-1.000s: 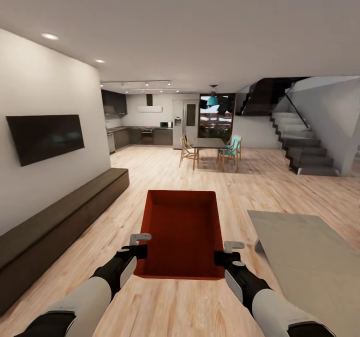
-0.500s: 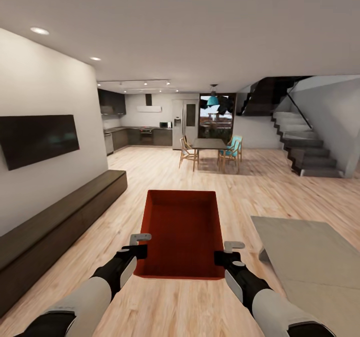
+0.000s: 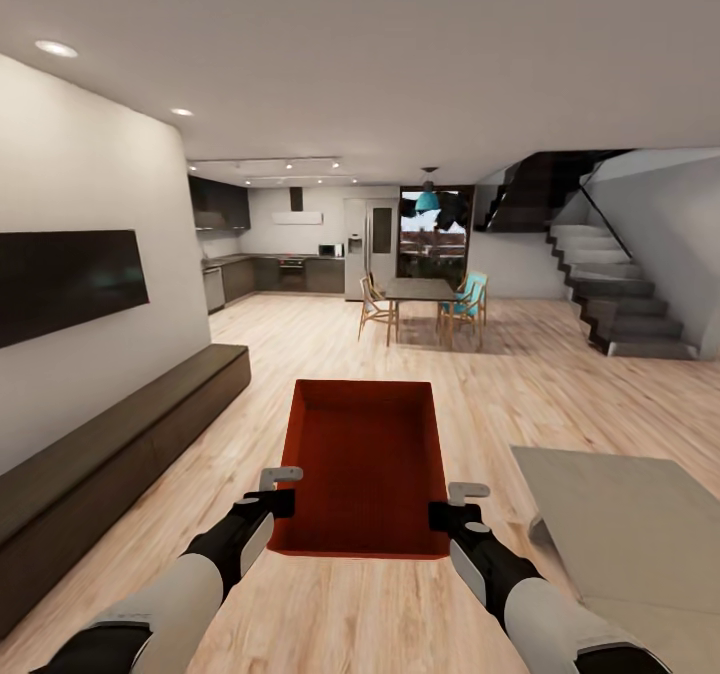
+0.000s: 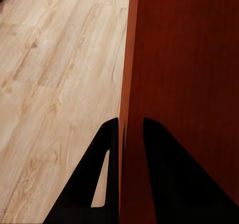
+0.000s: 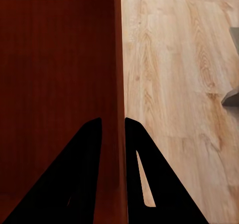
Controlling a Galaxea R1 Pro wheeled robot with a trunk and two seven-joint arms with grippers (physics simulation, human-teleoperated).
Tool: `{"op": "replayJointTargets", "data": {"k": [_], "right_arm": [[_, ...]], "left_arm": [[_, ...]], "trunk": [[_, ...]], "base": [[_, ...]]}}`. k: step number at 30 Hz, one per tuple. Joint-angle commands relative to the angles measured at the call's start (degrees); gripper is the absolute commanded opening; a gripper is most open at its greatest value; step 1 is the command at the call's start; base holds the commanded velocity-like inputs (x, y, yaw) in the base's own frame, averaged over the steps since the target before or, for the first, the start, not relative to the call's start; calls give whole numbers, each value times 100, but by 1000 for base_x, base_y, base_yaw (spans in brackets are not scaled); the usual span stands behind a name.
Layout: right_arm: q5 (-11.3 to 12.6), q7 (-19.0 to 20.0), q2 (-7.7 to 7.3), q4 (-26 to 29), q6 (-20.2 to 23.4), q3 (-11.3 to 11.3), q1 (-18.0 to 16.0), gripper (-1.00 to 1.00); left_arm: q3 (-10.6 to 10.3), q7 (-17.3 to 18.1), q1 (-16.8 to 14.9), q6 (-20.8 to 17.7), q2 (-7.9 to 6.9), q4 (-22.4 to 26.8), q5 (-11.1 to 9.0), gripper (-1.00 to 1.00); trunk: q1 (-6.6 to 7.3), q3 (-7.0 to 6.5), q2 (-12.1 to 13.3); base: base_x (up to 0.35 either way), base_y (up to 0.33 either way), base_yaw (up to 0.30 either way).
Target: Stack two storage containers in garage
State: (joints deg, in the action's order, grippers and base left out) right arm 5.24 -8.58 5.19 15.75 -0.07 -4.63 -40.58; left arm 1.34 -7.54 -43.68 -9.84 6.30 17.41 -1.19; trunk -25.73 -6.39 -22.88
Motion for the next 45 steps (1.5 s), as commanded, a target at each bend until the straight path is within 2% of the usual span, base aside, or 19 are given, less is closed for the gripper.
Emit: {"op": "replayJointTargets", "data": {"k": [1, 15, 31, 45], "right_arm": [[65, -73, -10, -19, -3, 49, -2, -100], [65, -73, -5, -19, 16, 49, -2, -100], [58, -73, 6, -19, 23, 33, -2, -100], [65, -82, -6, -28, 3, 40, -2, -100]], "left_arm": [[24, -55, -1, -18, -59, 34, 128, -100], [24, -55, -1, -18, -67, 37, 128, -100], [24, -55, -1, -18, -68, 42, 128, -100], [24, -55, -1, -18, -68, 42, 128, -100]], "trunk": [[-5, 2, -4], [-5, 2, -4], [-5, 2, -4], [-5, 2, -4]], "base": [[322, 0, 0], [322, 0, -6], [322, 0, -236], [322, 0, -12]]}}
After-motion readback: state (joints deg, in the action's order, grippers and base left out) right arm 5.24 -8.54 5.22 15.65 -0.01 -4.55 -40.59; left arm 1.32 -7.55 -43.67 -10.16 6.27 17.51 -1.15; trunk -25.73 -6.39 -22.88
